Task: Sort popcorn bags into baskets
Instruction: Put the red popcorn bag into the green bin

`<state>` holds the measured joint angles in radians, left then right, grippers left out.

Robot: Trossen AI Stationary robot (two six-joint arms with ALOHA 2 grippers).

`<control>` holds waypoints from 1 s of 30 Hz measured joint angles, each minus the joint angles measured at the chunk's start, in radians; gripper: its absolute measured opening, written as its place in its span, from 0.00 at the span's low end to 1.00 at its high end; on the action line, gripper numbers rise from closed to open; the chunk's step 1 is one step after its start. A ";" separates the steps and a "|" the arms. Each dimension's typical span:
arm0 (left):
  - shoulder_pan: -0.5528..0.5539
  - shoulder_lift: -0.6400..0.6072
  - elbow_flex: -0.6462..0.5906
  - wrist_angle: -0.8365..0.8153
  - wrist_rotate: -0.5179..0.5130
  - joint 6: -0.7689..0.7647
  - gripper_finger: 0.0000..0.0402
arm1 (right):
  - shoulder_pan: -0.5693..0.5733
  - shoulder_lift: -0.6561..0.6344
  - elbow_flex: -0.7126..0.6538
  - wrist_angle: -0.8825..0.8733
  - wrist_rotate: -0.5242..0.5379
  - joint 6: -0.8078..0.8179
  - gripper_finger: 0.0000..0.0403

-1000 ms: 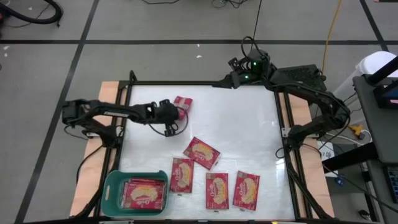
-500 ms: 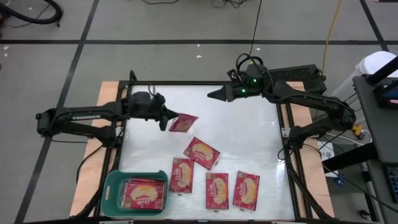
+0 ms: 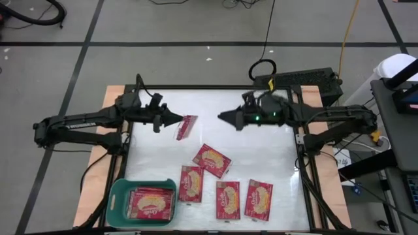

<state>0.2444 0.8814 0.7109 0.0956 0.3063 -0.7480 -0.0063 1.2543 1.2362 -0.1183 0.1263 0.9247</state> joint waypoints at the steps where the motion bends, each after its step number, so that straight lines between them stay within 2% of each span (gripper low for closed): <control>1: -0.007 0.000 0.000 0.017 0.002 -0.009 0.00 | 0.027 0.006 0.000 0.010 0.033 0.017 0.42; 6: -0.054 0.000 0.000 0.120 0.008 -0.065 0.00 | 0.122 0.047 0.000 0.138 0.165 0.112 0.42; 12: -0.101 0.000 0.001 0.225 0.008 -0.133 0.00 | 0.153 0.104 0.000 0.137 0.156 0.006 0.44; 19: -0.158 0.000 0.001 0.331 0.020 -0.216 0.00 | 0.102 0.117 0.000 0.159 0.025 -0.164 0.61; 22: -0.178 0.000 0.001 0.330 0.058 -0.244 0.00 | 0.056 0.112 0.014 0.199 -0.091 -0.190 0.67; 26: -0.209 0.000 0.001 0.329 0.062 -0.258 0.00 | 0.024 0.137 0.118 0.176 -0.209 -0.284 0.68; 30: -0.221 0.000 0.001 0.331 0.062 -0.291 0.00 | 0.014 0.165 0.207 0.108 -0.235 -0.479 0.66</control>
<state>0.0229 0.8814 0.7120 0.4265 0.3683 -1.0389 0.0077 1.4197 1.4436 -0.0099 -0.1091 0.4457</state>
